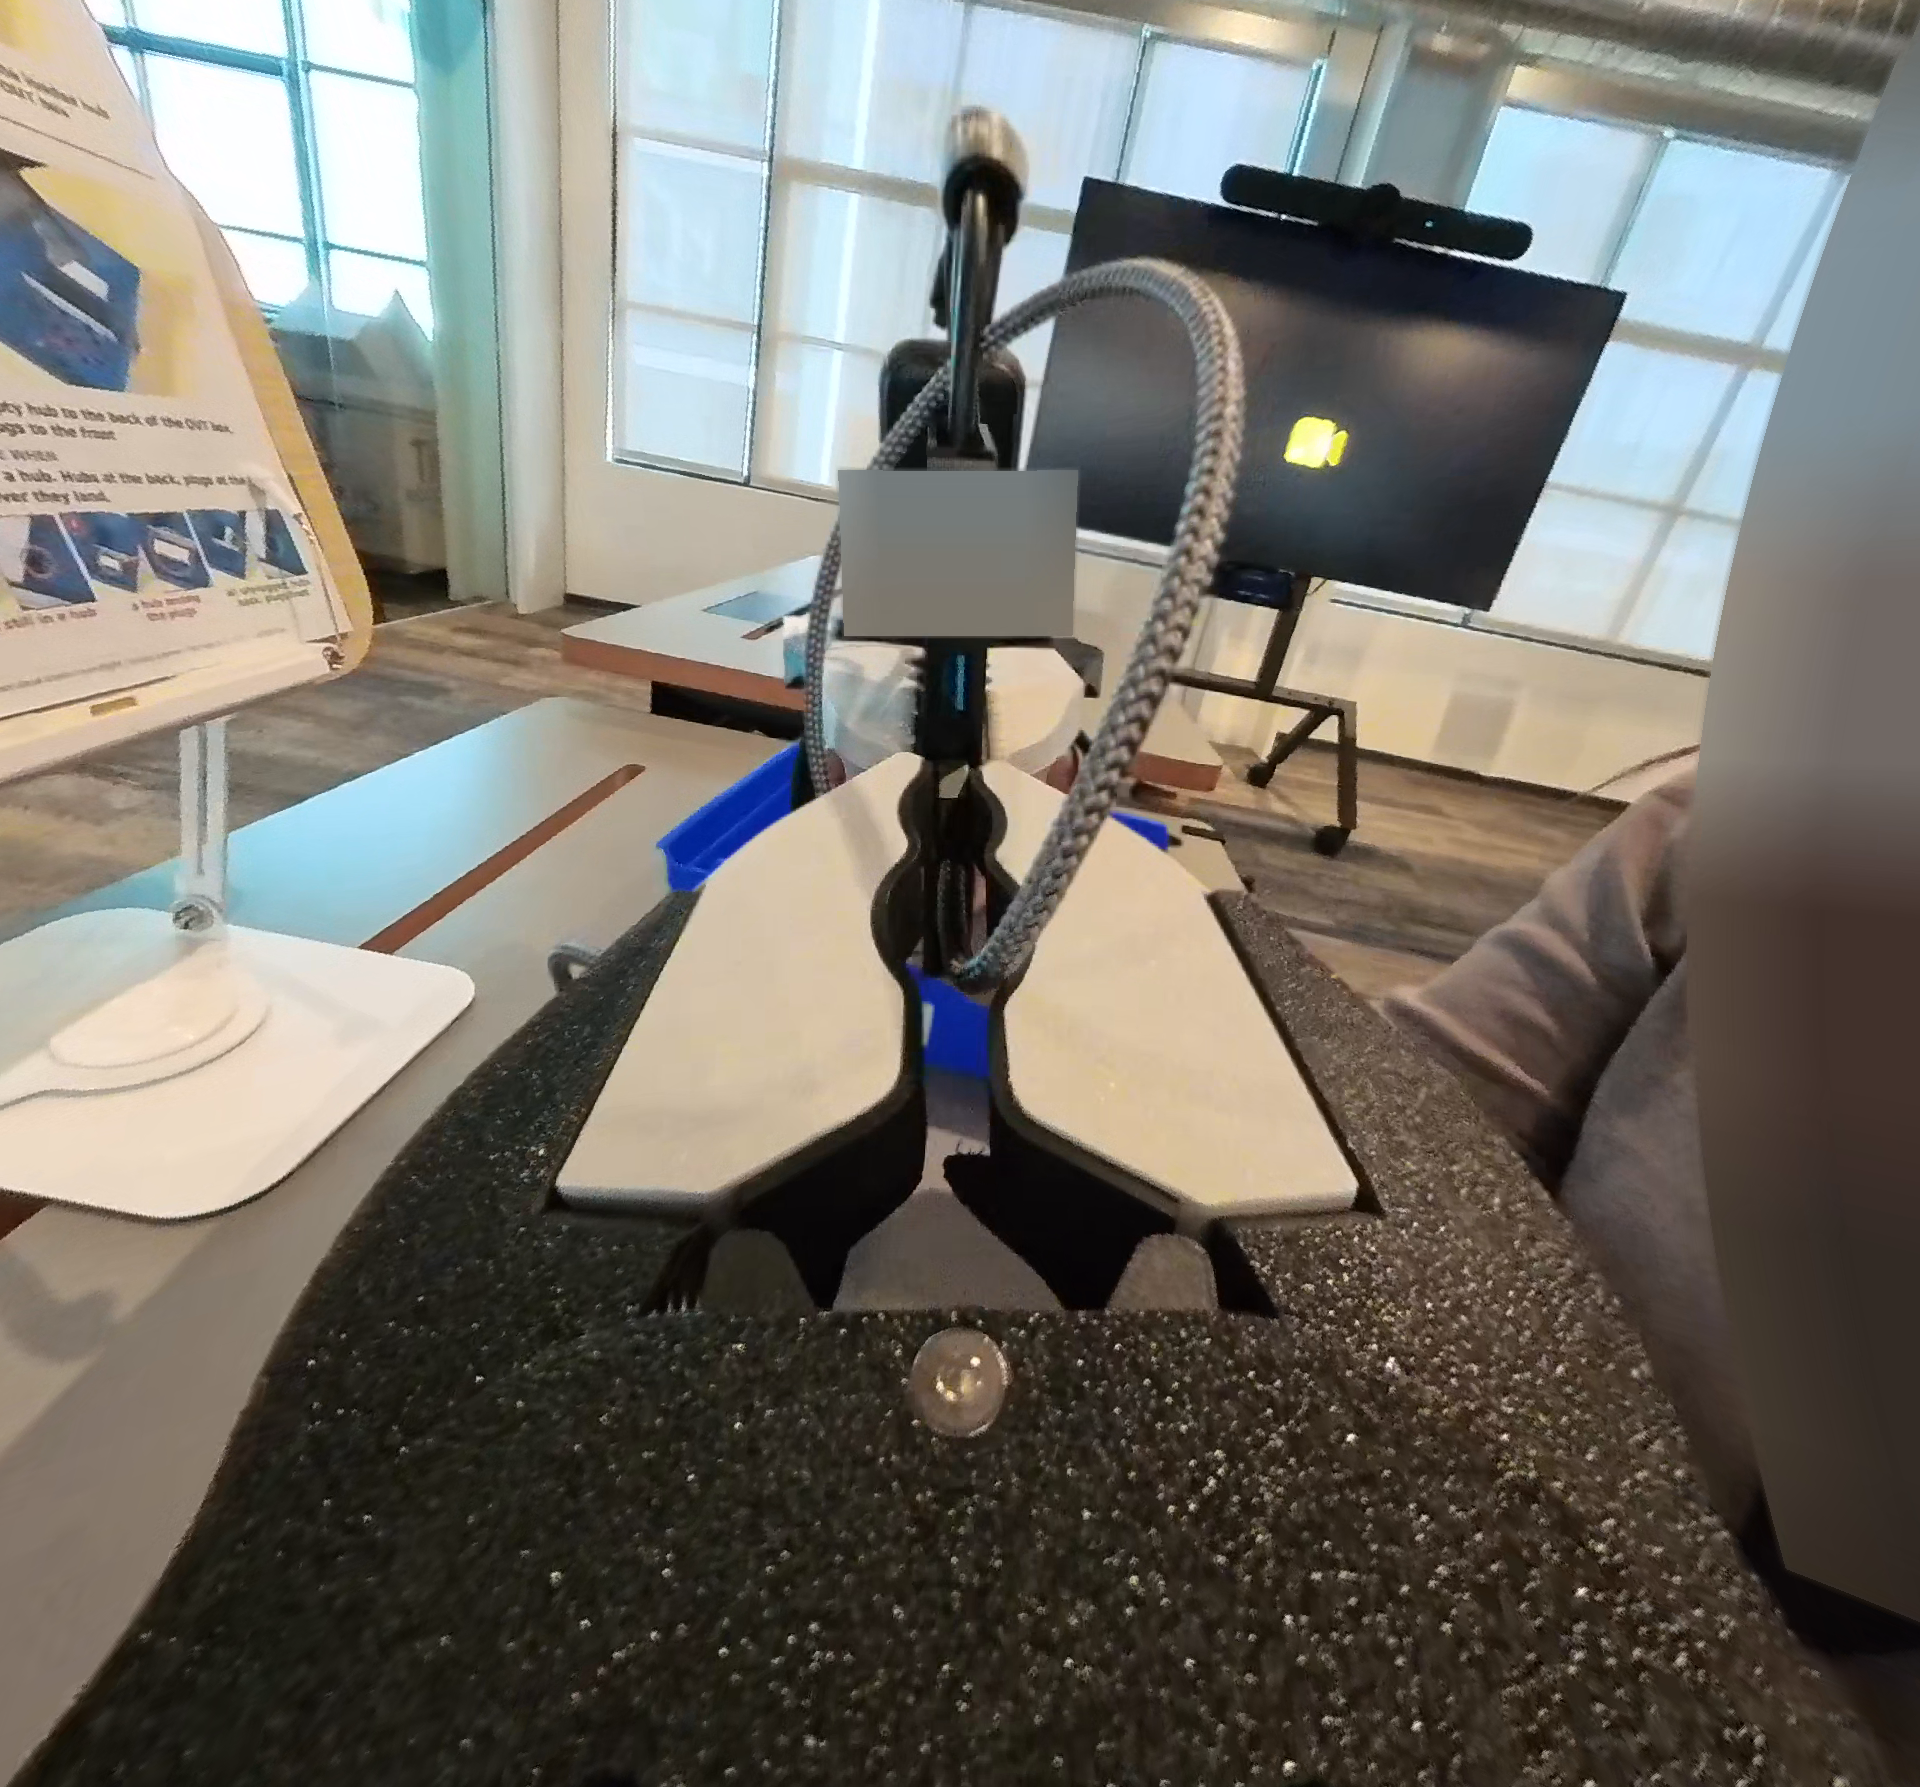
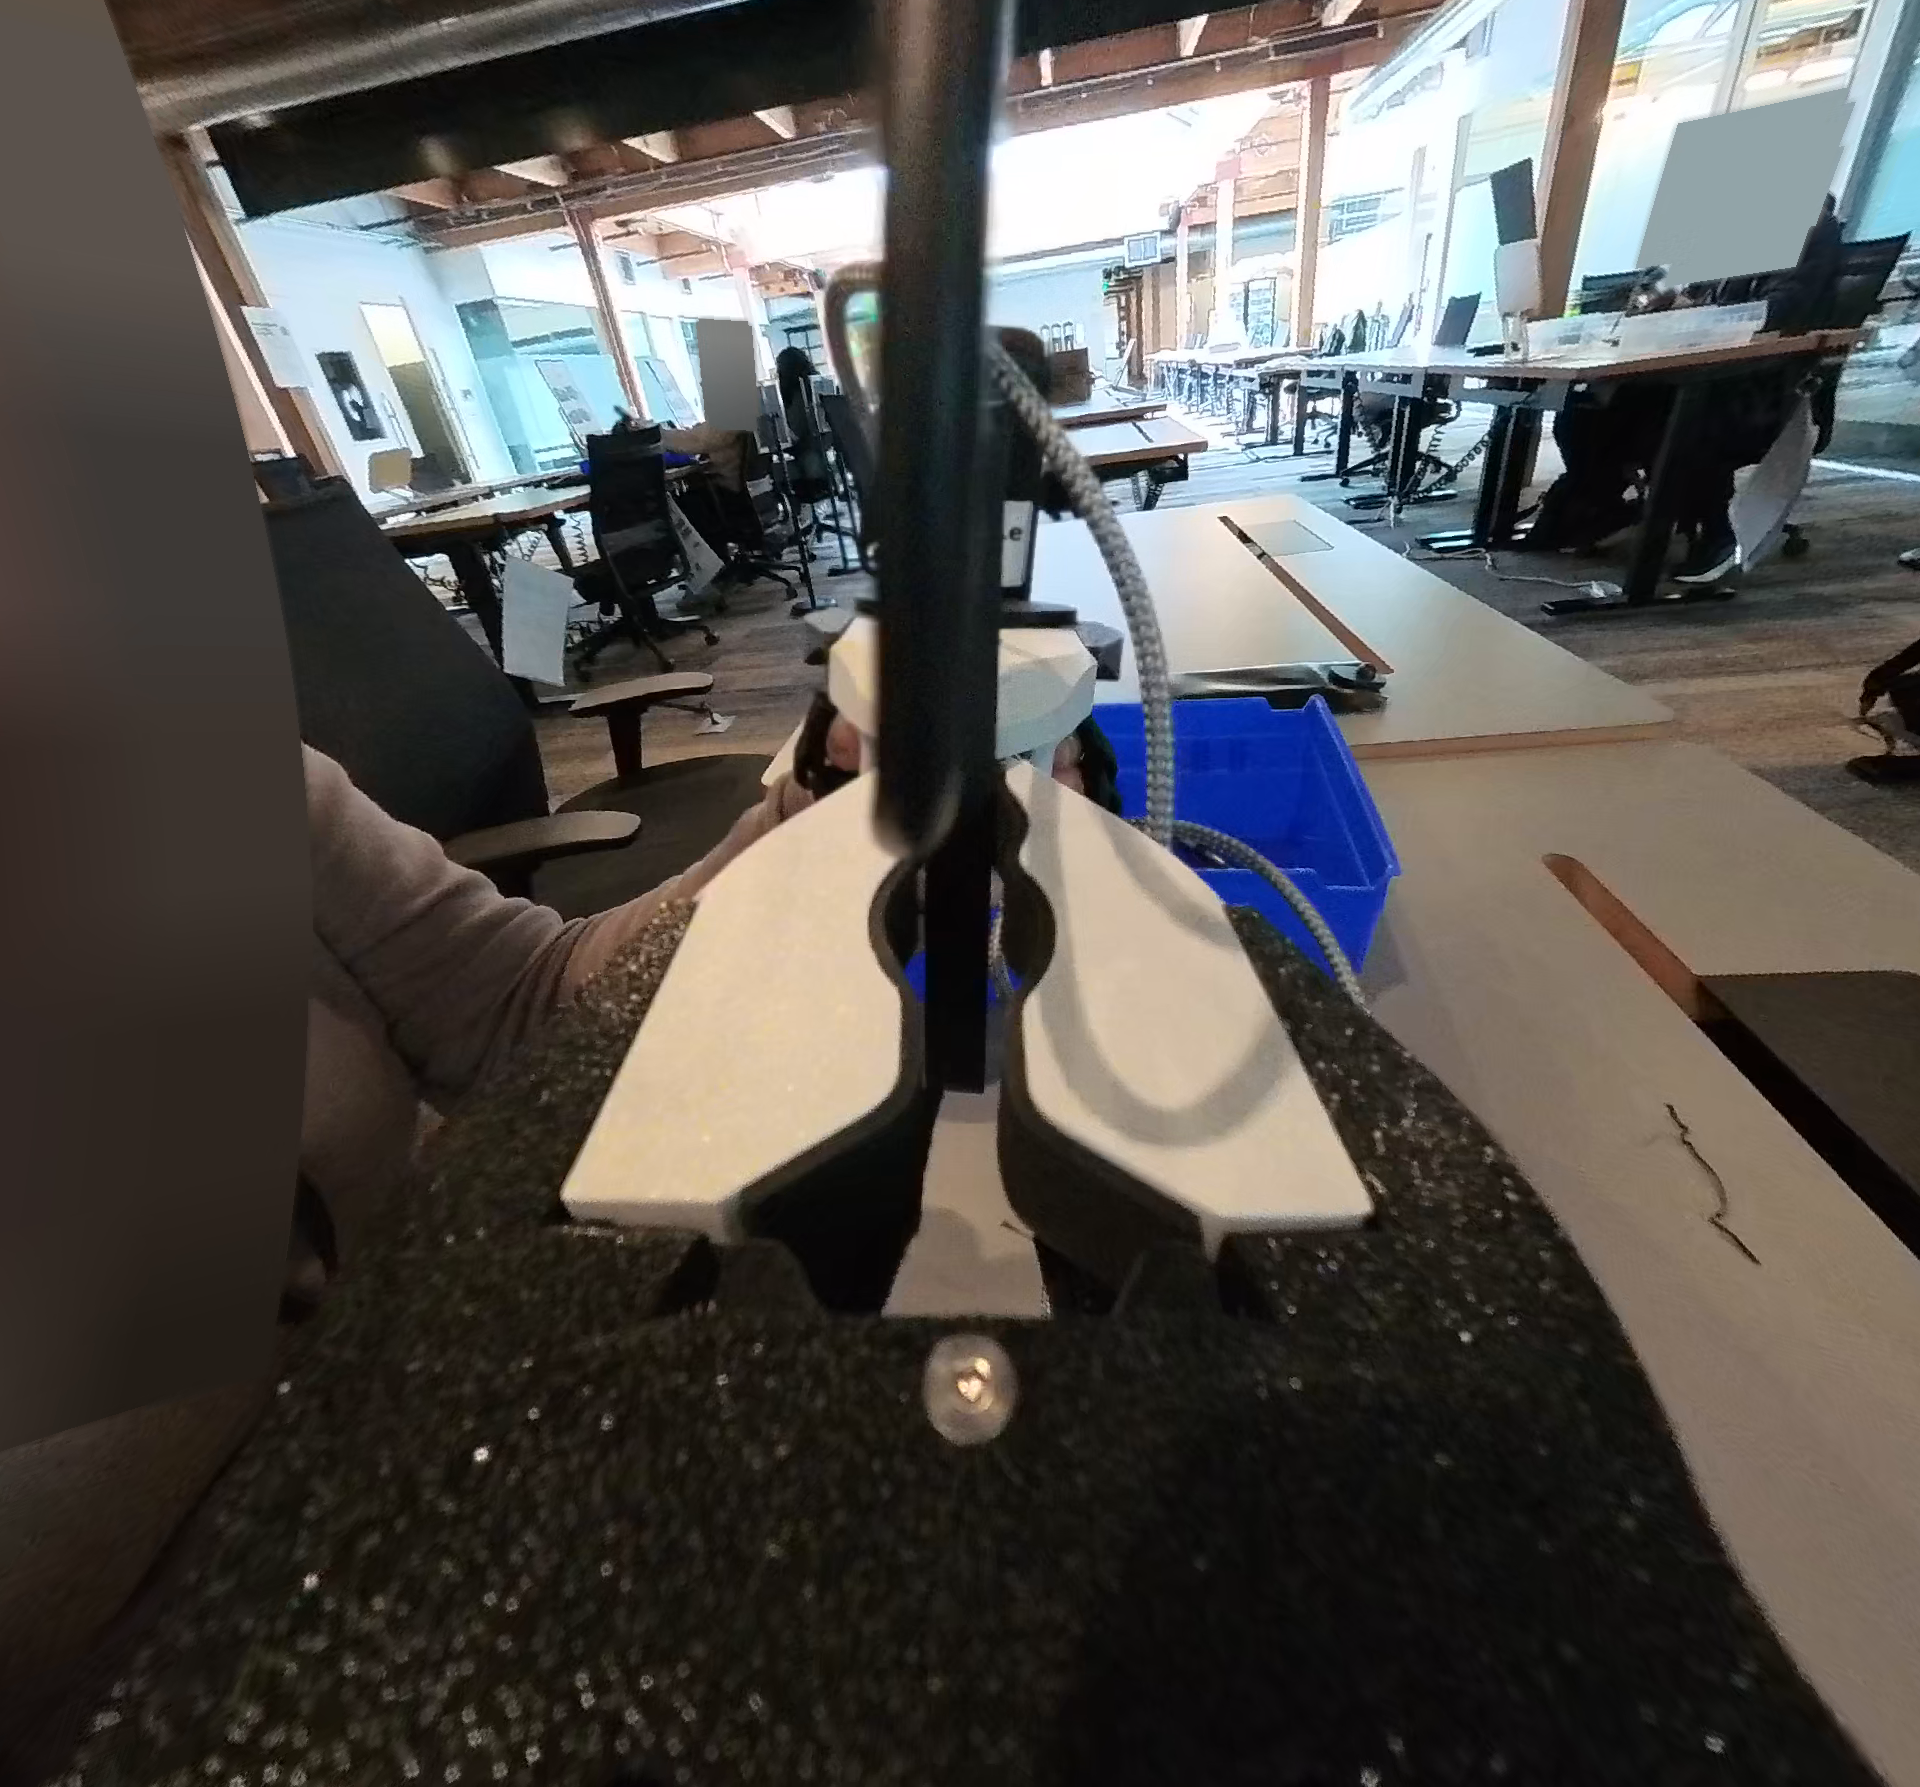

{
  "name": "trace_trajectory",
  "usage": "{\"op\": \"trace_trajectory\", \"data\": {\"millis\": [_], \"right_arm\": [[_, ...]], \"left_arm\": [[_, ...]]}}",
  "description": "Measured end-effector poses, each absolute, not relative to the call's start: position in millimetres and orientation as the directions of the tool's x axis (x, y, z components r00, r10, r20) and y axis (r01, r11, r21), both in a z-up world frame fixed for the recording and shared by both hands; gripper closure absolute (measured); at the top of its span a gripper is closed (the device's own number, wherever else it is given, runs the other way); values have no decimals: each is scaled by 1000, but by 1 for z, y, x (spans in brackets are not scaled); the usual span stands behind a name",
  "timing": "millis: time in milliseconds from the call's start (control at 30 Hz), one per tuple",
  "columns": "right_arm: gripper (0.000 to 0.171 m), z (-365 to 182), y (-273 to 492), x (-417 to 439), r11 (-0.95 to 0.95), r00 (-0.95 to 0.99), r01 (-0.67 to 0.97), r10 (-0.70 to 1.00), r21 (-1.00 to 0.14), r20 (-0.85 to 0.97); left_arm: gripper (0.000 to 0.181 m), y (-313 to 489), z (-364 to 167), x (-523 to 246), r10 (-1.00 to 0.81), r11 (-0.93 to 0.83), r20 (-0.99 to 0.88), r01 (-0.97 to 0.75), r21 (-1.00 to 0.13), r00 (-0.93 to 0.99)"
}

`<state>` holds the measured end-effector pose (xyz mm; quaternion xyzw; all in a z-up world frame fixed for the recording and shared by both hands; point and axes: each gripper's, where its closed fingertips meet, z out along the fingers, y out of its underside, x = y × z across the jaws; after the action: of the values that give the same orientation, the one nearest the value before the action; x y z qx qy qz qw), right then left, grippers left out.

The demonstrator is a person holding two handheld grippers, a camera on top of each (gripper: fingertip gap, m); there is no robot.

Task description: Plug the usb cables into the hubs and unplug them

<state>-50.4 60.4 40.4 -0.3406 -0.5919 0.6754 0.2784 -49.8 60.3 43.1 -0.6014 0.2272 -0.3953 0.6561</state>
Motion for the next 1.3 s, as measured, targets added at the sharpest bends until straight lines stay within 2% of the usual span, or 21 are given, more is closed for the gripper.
{"op": "trace_trajectory", "data": {"millis": [67, 167, 300, 600, 733, 1000, 1167, 1300], "right_arm": [[162, 41, 59, -52, -159, -621, 21, 772, -987, -137], [162, 45, 58, -53, -182, -635, 0, 760, -983, -141], [161, 44, 57, -54, -173, -631, 1, 764, -985, -134], [161, 45, 50, -51, -189, -687, -5, 715, -982, -134], [161, 47, 56, -54, -132, -617, -41, 783, -990, -79], [161, 46, 43, -40, -94, -688, -22, 723, -995, -53], [161, 55, 49, -41, -43, -608, -80, 794, -996, 14], [161, 56, 46, -39, -59, -625, -87, 780, -994, 8]], "left_arm": [[174, 59, 44, -51, -789, -28, 171, 243, -970, 590], [160, 58, 43, -50, -800, -59, 197, 253, -966, 566], [173, 60, 43, -50, -794, -42, 180, 242, -969, 581], [173, 52, 41, -48, -789, -48, 143, 172, -984, 597], [174, 58, 44, -51, -735, -32, 123, 148, -989, 666], [174, 45, 42, -37, -785, -40, 78, 76, -996, 615], [175, 51, 53, -38, -756, 11, 76, 129, -992, 650], [175, 47, 52, -37, -776, 1, 82, 131, -991, 626]]}}
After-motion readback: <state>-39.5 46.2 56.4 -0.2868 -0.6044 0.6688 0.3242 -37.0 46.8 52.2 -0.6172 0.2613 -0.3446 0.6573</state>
